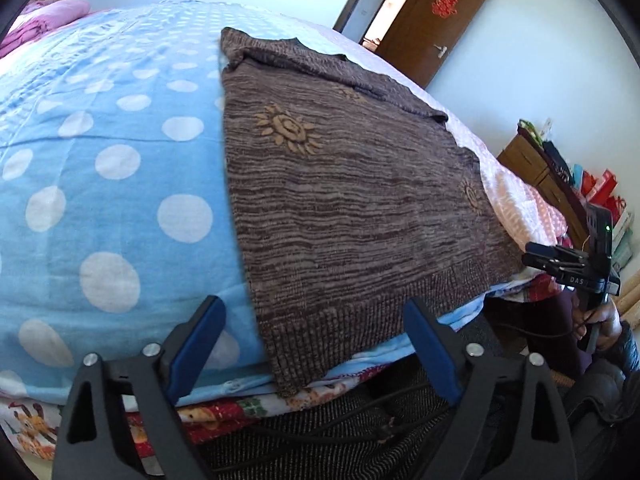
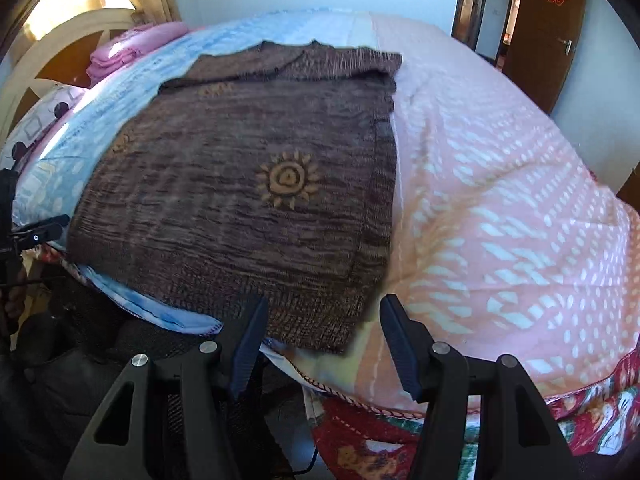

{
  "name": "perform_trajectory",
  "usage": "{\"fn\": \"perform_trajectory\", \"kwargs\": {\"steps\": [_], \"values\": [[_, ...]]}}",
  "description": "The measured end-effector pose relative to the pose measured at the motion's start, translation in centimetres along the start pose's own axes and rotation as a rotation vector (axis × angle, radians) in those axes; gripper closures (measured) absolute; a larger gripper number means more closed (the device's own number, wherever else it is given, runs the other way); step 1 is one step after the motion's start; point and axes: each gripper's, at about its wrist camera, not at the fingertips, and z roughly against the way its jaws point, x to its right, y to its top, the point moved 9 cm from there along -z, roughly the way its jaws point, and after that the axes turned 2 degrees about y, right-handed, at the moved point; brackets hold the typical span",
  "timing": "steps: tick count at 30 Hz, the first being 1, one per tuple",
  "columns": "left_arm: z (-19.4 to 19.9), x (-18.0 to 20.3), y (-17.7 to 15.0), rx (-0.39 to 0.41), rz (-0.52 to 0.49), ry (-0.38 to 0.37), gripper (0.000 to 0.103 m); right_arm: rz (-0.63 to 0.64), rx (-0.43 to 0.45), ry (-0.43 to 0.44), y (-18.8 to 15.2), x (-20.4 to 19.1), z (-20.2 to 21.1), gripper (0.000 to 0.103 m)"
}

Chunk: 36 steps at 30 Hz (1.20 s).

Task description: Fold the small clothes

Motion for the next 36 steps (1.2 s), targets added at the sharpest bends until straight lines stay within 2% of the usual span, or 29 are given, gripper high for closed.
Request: {"fn": "perform_trajectory", "kwargs": {"steps": [2, 3, 4, 5, 6, 7, 9, 10, 11, 12, 15, 18, 24, 27, 31, 34, 36], "values": [[0.0, 0.0, -0.2, -0.012, -0.007, -0.004, 0.013, 0.039, -0.005, -0.022, -0.2, -0.5, -0.4, 0.045], [-0.1, 0.1, -0.3, -0.018, -0.009, -0.01, 0.013, 0.046, -0.017, -0.022, -0.3, -0.5, -0.6, 0.05], [-0.2, 0.2, -0.4, -0.024, -0.009, -0.019, 0.013, 0.046, -0.043, -0.018, -0.5, -0.5, -1.2, 0.064], [-0.3, 0.4, -0.5, -0.03, -0.013, -0.025, 0.014, 0.048, -0.055, -0.027, -0.5, -0.4, -1.5, 0.073], [-0.4, 0.6, -0.7, -0.036, -0.022, -0.025, 0.019, 0.049, -0.066, -0.038, -0.6, -0.2, -1.7, 0.088], [-0.5, 0.8, -0.8, -0.043, -0.031, -0.024, 0.024, 0.049, -0.072, -0.044, -0.7, -0.1, -1.8, 0.094], [-0.9, 1.0, -1.0, -0.059, -0.04, -0.013, 0.051, 0.039, -0.071, -0.035, -0.8, 0.1, -1.6, 0.096], [-1.0, 0.9, -1.1, -0.065, -0.034, -0.008, 0.059, 0.016, -0.066, -0.015, -0.9, 0.2, -1.4, 0.097], [-1.1, 0.7, -1.1, -0.071, -0.015, -0.009, 0.079, -0.01, -0.06, 0.009, -0.9, 0.3, -1.1, 0.097], [-1.3, 0.5, -1.1, -0.081, 0.012, -0.023, 0.089, -0.031, -0.057, 0.03, -0.8, 0.5, -0.9, 0.098], [-1.0, 0.4, -0.7, -0.081, 0.088, -0.072, 0.089, -0.118, -0.029, 0.129, -0.4, 0.9, 0.3, 0.098], [0.2, 1.0, 0.6, -0.047, 0.099, -0.098, 0.089, -0.202, 0.018, 0.215, 0.8, 1.7, 2.0, 0.098], [1.9, 1.2, 6.4, 0.009, 0.136, -0.137, 0.089, -0.31, 0.133, 0.335, 6.8, 3.6, 4.0, 0.098], [1.3, 0.5, 10.0, 0.041, 0.145, -0.117, 0.089, -0.361, 0.181, 0.366, 10.2, 4.6, 3.7, 0.098], [-1.2, -1.2, 14.7, 0.051, 0.144, -0.051, 0.089, -0.448, 0.217, 0.334, 14.6, 7.4, 1.2, 0.098], [-3.6, -3.4, 17.1, 0.034, 0.166, -0.003, 0.085, -0.503, 0.217, 0.33, 16.9, 9.0, -2.1, 0.098], [-4.1, -5.2, 18.2, 0.049, 0.199, 0.027, 0.079, -0.537, 0.217, 0.318, 17.7, 9.6, -3.7, 0.097]]}}
